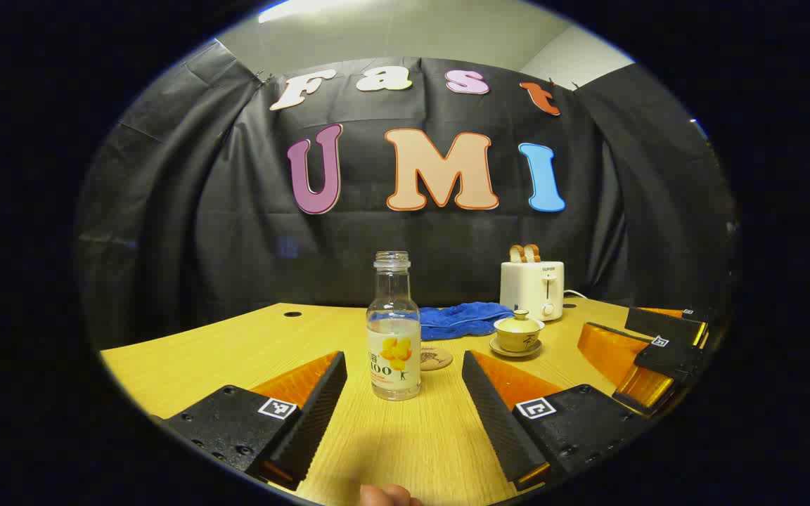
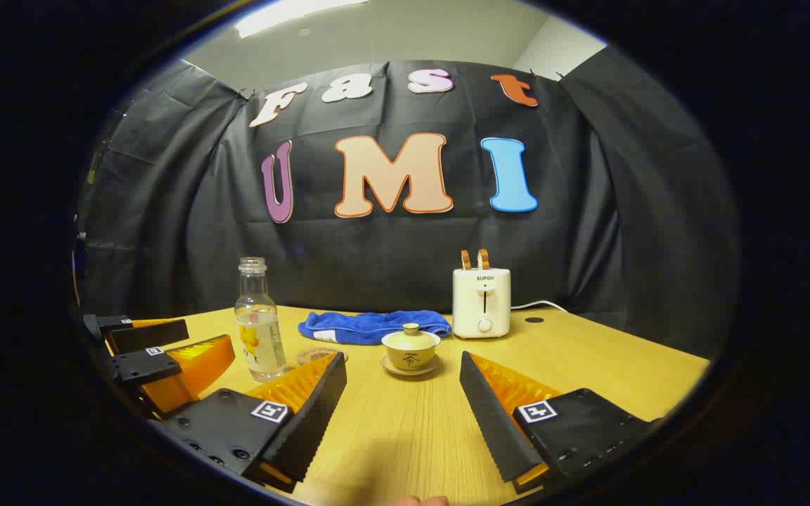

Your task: Open the teacup lid with one hand, grasp the water bottle and pour water into the teacup with the other hand; after pouring, place the water bottle on the coaster and then close the teacup lid.

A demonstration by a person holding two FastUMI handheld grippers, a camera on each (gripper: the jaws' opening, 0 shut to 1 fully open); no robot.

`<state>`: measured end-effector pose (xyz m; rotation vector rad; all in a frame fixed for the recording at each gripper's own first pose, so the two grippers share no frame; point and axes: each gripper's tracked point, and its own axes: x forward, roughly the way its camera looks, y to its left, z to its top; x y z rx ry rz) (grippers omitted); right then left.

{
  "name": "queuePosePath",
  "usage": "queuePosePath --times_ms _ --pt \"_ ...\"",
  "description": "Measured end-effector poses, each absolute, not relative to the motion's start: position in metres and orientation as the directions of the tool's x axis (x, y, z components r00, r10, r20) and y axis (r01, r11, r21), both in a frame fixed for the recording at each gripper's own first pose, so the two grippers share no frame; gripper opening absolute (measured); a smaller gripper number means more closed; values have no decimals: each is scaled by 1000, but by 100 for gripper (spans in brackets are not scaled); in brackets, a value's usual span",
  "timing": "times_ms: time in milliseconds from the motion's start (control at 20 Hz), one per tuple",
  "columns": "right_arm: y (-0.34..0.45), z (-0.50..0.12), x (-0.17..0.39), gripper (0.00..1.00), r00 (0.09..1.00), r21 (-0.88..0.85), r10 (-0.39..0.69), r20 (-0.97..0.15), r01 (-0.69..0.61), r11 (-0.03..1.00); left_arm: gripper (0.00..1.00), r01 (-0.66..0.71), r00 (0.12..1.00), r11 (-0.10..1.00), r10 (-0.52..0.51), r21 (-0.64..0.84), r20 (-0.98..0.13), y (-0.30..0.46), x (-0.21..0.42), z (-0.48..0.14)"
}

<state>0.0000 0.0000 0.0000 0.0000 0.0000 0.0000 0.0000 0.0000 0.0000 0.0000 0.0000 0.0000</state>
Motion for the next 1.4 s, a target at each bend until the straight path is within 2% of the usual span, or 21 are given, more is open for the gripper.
queuePosePath --times_ms 1400 --pt "-1 5 -3 100 1000 -3 -9 1 9 1000 97 12 1000 1000 -12 -1 7 -2 -1 1"
